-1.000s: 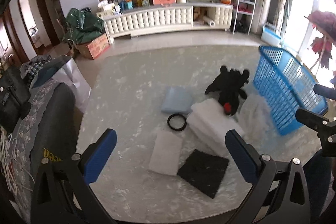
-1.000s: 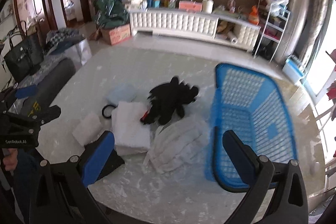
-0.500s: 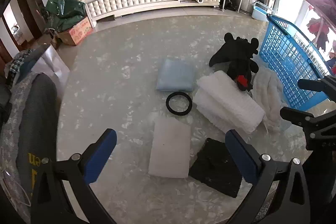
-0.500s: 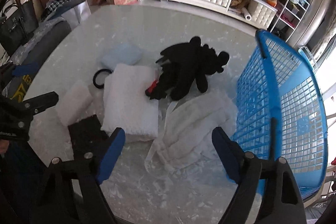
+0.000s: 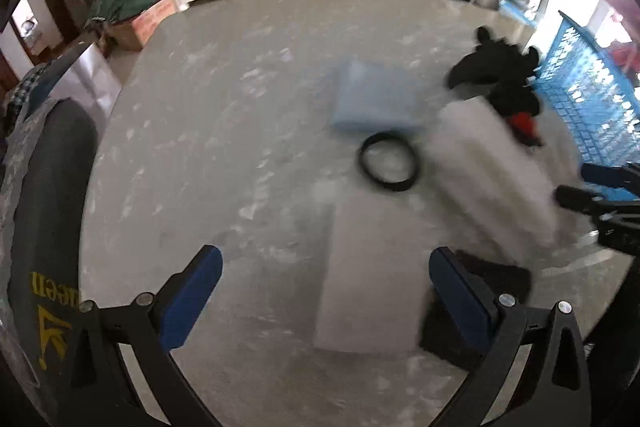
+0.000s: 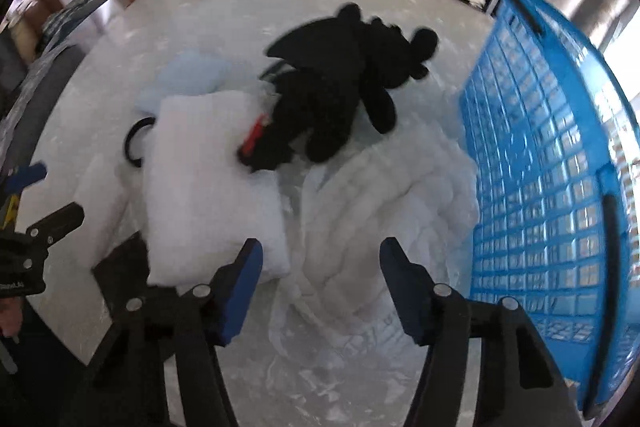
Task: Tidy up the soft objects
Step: 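Reach right tool to crumpled white cloth while left tool reaches white foam sheet, then close right tool on crumpled white cloth while left tool grasps white foam sheet, then carry white cloth over blue basket with right tool while left tool holds foam sheet, then lower white cloth into basket and open right tool, then carry white foam sheet over blue basket with left tool and lower it, then open left tool to drop foam sheet into basket, then withdraw both tools from basket back toward remaining items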
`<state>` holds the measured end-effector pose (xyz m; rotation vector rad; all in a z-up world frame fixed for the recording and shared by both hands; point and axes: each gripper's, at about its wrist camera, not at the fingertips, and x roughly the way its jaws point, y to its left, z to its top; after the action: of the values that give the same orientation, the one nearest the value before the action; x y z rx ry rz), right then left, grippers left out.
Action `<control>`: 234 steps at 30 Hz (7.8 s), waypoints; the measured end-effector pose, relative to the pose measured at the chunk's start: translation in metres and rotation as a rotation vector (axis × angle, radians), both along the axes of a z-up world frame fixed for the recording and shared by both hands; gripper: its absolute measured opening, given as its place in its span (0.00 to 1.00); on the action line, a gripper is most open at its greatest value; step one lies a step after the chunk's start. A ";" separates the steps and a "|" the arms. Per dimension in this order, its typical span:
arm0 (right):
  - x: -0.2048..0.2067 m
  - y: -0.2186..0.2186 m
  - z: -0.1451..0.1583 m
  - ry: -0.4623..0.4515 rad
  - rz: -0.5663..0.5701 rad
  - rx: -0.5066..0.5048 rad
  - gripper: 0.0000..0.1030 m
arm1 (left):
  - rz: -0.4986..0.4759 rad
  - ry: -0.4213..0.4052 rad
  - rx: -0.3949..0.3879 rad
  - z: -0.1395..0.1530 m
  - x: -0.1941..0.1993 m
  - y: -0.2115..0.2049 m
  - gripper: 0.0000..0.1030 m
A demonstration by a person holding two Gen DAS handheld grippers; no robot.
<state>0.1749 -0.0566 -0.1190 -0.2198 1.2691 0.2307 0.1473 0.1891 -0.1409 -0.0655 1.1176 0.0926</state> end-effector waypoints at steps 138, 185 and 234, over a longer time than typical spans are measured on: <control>-0.010 -0.167 0.108 -0.160 -0.061 -0.076 1.00 | -0.071 -0.072 -0.164 0.055 -0.011 -0.018 0.38; -0.057 -0.285 0.105 -0.267 -0.241 0.181 1.00 | -0.569 0.000 -0.041 0.108 0.096 -0.328 0.39; -0.059 -0.278 0.114 -0.258 -0.272 0.201 1.00 | -0.625 0.058 0.055 0.101 0.112 -0.346 0.82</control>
<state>0.1160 -0.3345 -0.0047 0.0941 0.9987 0.0915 0.2596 -0.1569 -0.0397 0.3376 1.1482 -0.4352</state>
